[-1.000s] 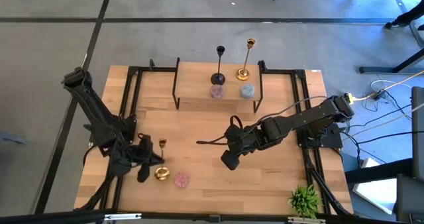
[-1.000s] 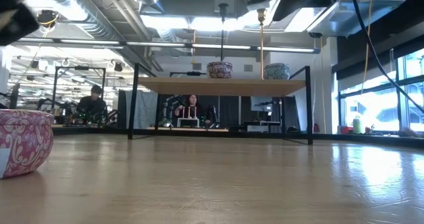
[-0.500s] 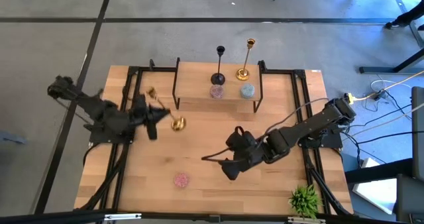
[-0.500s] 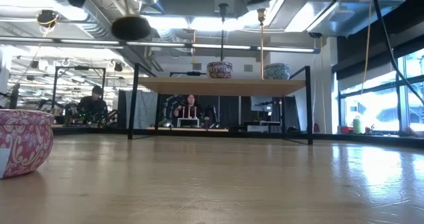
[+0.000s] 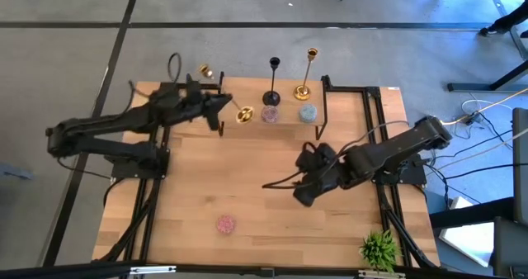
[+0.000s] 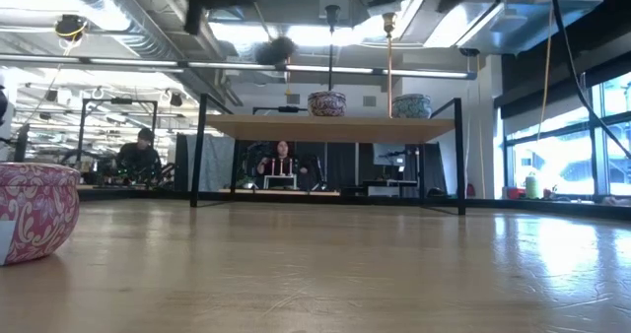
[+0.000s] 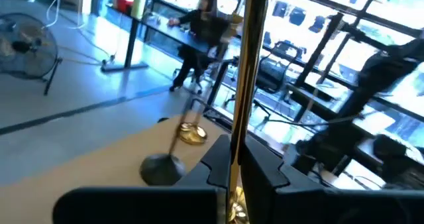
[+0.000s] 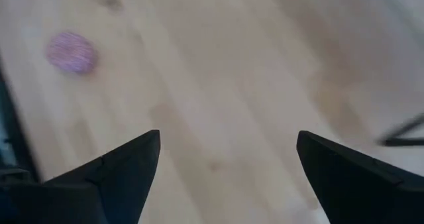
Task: Pick & Place candle stick holders
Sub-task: Put the gold candle holder on the shelf
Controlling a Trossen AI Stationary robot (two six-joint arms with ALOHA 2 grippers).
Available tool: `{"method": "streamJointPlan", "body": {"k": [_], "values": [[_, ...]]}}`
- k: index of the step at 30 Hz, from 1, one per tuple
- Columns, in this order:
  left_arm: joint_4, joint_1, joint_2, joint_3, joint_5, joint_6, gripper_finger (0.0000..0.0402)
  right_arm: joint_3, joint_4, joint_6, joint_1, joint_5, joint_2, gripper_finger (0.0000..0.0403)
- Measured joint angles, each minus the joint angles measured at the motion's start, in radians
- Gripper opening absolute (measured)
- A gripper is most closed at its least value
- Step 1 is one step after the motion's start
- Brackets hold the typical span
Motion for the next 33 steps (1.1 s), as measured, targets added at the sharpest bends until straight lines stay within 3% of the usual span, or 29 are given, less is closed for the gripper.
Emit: {"method": "streamJointPlan", "body": {"k": [5, 11, 15, 22, 27, 33], "values": [[-0.011, 0.144, 0.161, 0.119, 0.122, 0.046, 0.0012, -0.081, -0.037, -0.023, 0.0, 0.06, -0.095, 0.0358], [-0.181, 0.214, 0.296, 0.313, 0.143, 0.19, 0.0012, -0.368, 0.285, -0.019, 0.0, 0.033, -0.26, 0.0358], [-0.269, 0.245, 0.352, 0.369, 0.141, 0.243, 0.0012, -0.491, 0.4, -0.031, -0.007, 0.074, -0.335, 0.0358], [-0.268, 0.326, 0.409, 0.364, 0.174, 0.243, 0.0012, -0.516, 0.382, -0.061, -0.066, 0.174, -0.398, 0.0358], [-0.238, 0.369, 0.429, 0.363, 0.243, 0.243, 0.0012, -0.515, 0.381, -0.113, -0.104, 0.174, -0.425, 0.0358], [-0.246, 0.375, 0.431, 0.363, 0.236, 0.292, 0.0012, -0.515, 0.39, -0.164, -0.133, 0.147, -0.427, 0.0358]]}}
